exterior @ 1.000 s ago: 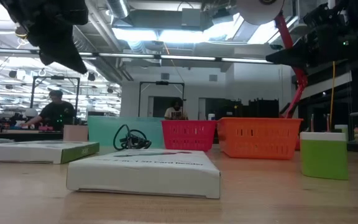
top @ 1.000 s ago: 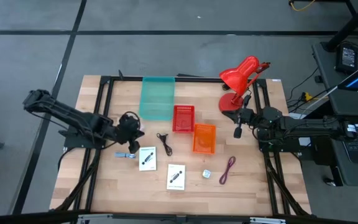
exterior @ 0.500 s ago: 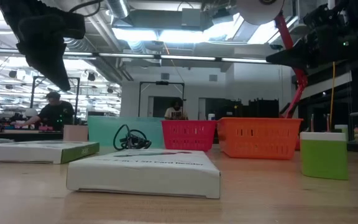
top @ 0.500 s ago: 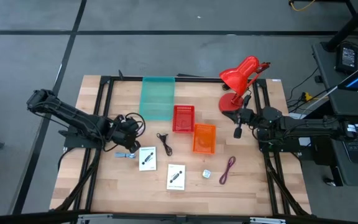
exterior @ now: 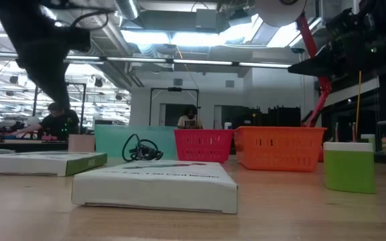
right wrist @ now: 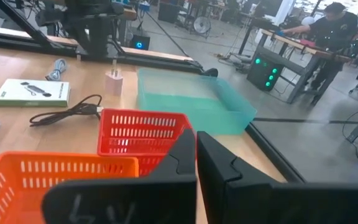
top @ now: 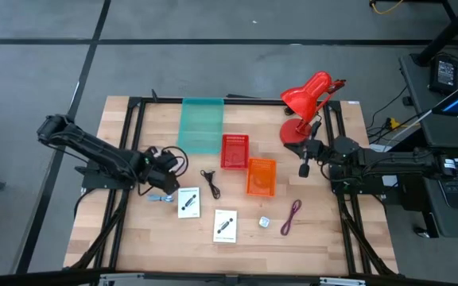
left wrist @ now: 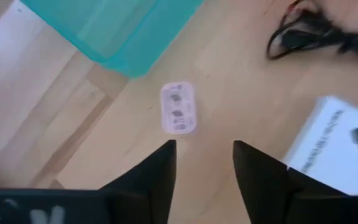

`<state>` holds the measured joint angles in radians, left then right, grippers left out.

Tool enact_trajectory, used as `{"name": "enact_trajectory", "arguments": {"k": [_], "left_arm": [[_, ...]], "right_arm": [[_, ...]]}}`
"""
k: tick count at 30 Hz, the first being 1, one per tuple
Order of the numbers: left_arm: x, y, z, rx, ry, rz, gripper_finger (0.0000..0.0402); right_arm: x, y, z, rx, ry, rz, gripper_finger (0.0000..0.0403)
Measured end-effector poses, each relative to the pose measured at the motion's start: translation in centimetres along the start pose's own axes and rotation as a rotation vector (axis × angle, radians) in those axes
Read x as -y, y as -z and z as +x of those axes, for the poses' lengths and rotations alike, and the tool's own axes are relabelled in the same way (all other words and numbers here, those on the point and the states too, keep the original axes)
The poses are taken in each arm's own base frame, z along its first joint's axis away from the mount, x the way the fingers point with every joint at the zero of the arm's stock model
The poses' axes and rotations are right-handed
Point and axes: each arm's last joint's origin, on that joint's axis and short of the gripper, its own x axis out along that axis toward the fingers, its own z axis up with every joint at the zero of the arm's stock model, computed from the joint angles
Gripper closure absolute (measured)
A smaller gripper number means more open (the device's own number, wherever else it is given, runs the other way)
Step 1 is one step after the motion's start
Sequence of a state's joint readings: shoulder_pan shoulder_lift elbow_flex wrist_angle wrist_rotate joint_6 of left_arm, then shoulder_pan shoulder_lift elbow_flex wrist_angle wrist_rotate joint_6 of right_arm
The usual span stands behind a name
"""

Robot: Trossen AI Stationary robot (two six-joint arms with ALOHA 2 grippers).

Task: Pick and place items into bin
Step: Put the white charger adapter into the orange basket

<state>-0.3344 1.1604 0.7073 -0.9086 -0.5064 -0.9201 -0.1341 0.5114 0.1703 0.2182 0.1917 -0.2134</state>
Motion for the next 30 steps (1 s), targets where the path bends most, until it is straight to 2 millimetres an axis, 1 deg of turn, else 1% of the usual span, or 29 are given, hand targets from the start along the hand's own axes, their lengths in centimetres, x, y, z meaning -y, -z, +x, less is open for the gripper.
{"name": "enact_trajectory", "arguments": {"k": [2, 6, 10, 20, 30], "left_arm": [[0.1, 0.5, 0.9, -0.021, -0.028, 0.027, 0.0236], [0.4, 1.4, 2.5, -0.020, -0.036, 0.015, 0.0231], [0.7, 2.3, 3.8, 0.046, -0.040, 0.029, 0.0231], [0.2, 3.9, 5.4, 0.156, -0.072, -0.031, 0.0231], [0.2, 4.8, 6.8, 0.230, 0.007, -0.076, 0.0231]], "right_arm": [[0.0, 0.1, 0.0, -0.006, -0.001, 0.000, 0.0402], [0.0, 0.1, 0.0, -0.011, -0.003, 0.003, 0.0402], [0.0, 0.1, 0.0, -0.014, -0.003, 0.023, 0.0402], [0.0, 0.1, 0.0, -0.015, -0.003, 0.022, 0.0402], [0.0, 0.1, 0.0, -0.015, -0.002, 0.019, 0.0402]]}}
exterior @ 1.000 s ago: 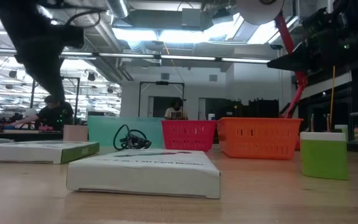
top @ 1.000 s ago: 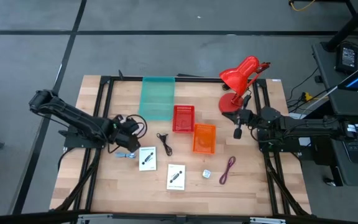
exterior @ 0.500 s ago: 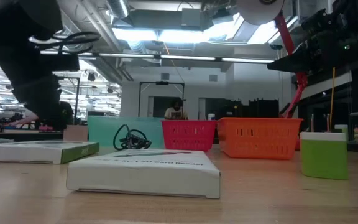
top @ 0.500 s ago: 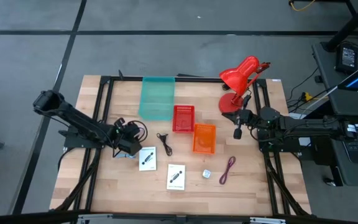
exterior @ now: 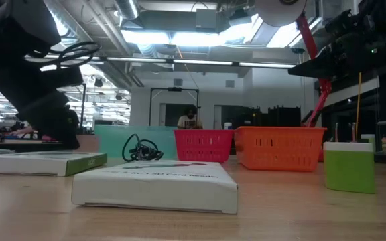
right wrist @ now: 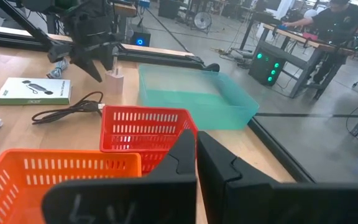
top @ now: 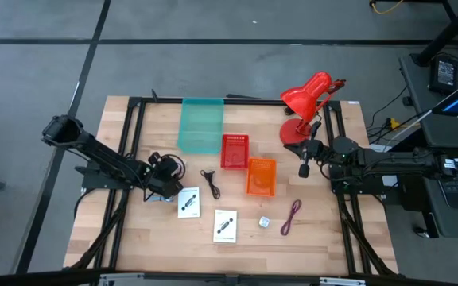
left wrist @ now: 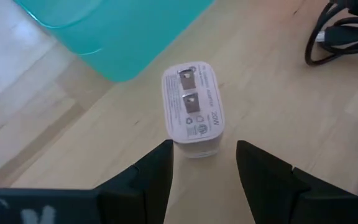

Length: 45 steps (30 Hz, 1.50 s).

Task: Pick and place items into bin
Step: Put the white charger adapter into the orange basket

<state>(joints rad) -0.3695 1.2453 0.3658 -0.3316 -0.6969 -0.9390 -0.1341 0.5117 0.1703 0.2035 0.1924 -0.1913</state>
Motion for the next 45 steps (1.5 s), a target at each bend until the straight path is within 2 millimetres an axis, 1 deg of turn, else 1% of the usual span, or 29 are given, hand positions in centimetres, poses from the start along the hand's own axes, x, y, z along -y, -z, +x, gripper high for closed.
{"name": "enact_trajectory", "arguments": {"k": [6, 20, 35, 38, 43, 45], "left_arm": [[-0.2, -0.2, 0.0, 0.071, -0.052, 0.002, 0.0231], [0.0, -0.3, 0.1, 0.084, -0.044, -0.012, 0.0231], [-0.1, -0.2, 1.8, 0.059, -0.117, -0.019, 0.0232], [-0.1, -0.2, 1.8, 0.058, -0.118, -0.008, 0.0245], [0.3, -0.4, 1.8, 0.075, -0.091, 0.035, 0.0290], [0.4, -0.5, 1.8, 0.080, -0.077, 0.053, 0.0293]], "right_arm": [[0.0, 0.0, 0.0, 0.000, 0.000, -0.001, 0.0402], [0.0, 0.0, 0.0, 0.001, 0.001, -0.001, 0.0402], [0.0, 0.0, 0.0, 0.002, 0.001, -0.004, 0.0402], [0.0, 0.0, 0.0, 0.002, 0.001, -0.004, 0.0402], [0.0, 0.0, 0.0, 0.002, 0.001, -0.005, 0.0402], [0.0, 0.0, 0.0, 0.002, 0.001, -0.005, 0.0402]]}}
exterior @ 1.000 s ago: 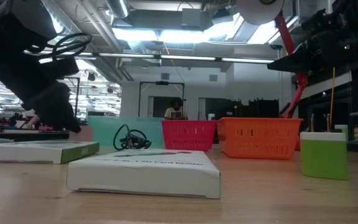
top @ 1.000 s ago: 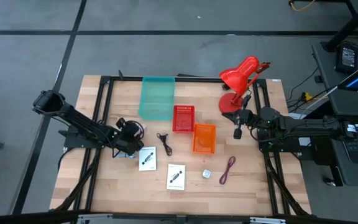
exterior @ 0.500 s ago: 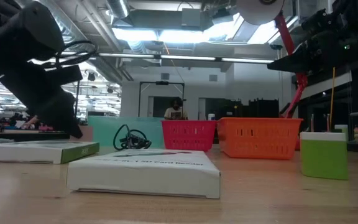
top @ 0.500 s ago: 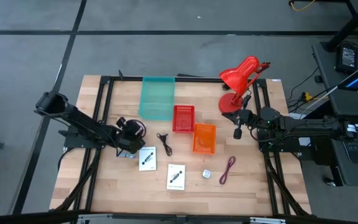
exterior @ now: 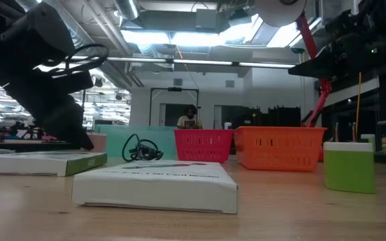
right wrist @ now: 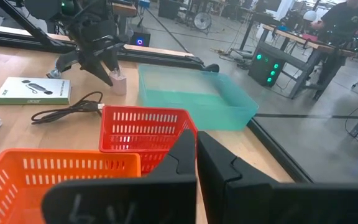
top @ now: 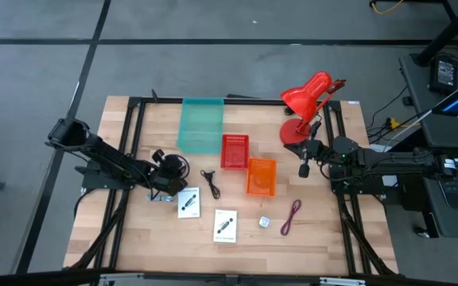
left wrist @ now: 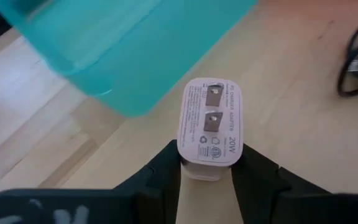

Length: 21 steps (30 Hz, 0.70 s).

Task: Pick and place items into bin
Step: Put the white charger adapter into the orange basket

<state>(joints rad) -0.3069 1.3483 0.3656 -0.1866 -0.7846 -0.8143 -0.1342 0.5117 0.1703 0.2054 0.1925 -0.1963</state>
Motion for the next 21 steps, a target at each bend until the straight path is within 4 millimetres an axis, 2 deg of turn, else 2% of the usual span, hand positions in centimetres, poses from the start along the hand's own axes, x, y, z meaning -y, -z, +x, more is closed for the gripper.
{"name": "enact_trajectory", "arguments": {"k": [10, 21], "left_arm": [[0.2, 0.0, -0.4, -0.024, 0.051, 0.017, 0.0293], [-0.8, -0.8, -3.5, 0.032, 0.164, -0.001, 0.0293]], "right_arm": [[0.0, 0.0, 0.0, -0.001, 0.000, 0.000, 0.0402], [0.0, 0.0, 0.0, -0.001, 0.000, 0.000, 0.0402]]}}
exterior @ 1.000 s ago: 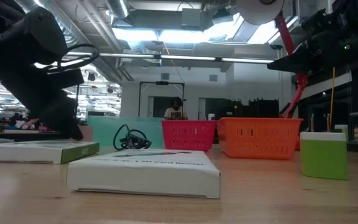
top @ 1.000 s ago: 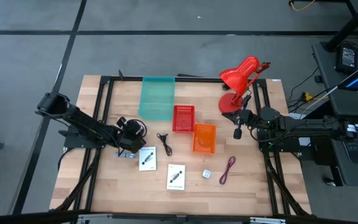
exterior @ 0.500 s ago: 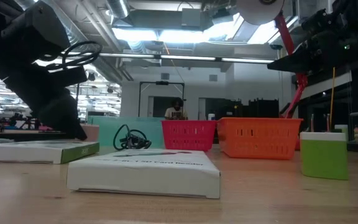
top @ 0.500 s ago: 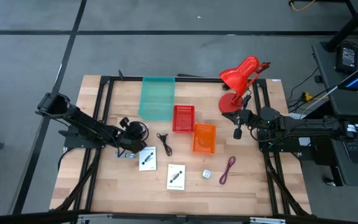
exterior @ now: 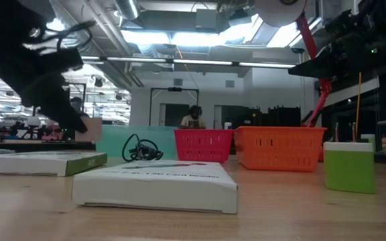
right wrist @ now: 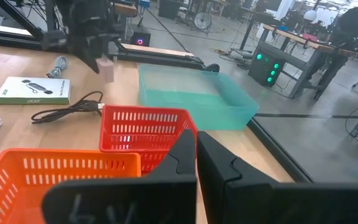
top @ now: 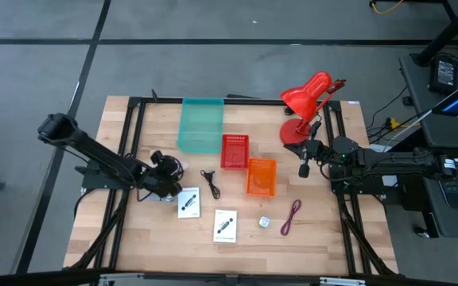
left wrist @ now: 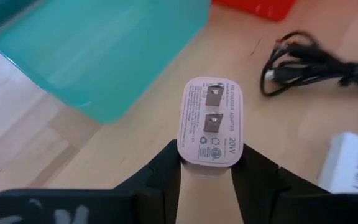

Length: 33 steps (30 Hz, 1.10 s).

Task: Pick and place items into bin
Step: Put the white charger adapter into the orange basket

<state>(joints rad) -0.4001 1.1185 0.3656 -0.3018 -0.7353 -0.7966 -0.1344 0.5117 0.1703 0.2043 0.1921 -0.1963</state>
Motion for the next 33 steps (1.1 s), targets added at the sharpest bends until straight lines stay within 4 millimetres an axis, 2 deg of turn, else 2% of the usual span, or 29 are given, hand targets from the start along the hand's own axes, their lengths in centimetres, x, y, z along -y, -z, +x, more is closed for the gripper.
{"name": "enact_trajectory", "arguments": {"k": [14, 25, 29, 33], "left_arm": [[-0.3, -2.9, -3.4, 0.235, 0.198, 0.119, 0.0293], [0.8, -5.4, -4.9, 0.477, 0.321, 0.224, 0.0293], [1.0, -5.9, -5.0, 0.508, 0.328, 0.214, 0.0293], [1.3, -6.5, -4.9, 0.505, 0.331, 0.222, 0.0293]], "right_arm": [[0.0, -0.1, 0.0, 0.007, 0.001, -0.021, 0.0402], [0.1, -0.6, 0.0, 0.060, 0.012, -0.007, 0.0402], [0.1, -0.9, -0.1, 0.100, 0.000, 0.019, 0.0402], [-0.1, -1.5, -0.1, 0.168, -0.094, 0.056, 0.0402]]}}
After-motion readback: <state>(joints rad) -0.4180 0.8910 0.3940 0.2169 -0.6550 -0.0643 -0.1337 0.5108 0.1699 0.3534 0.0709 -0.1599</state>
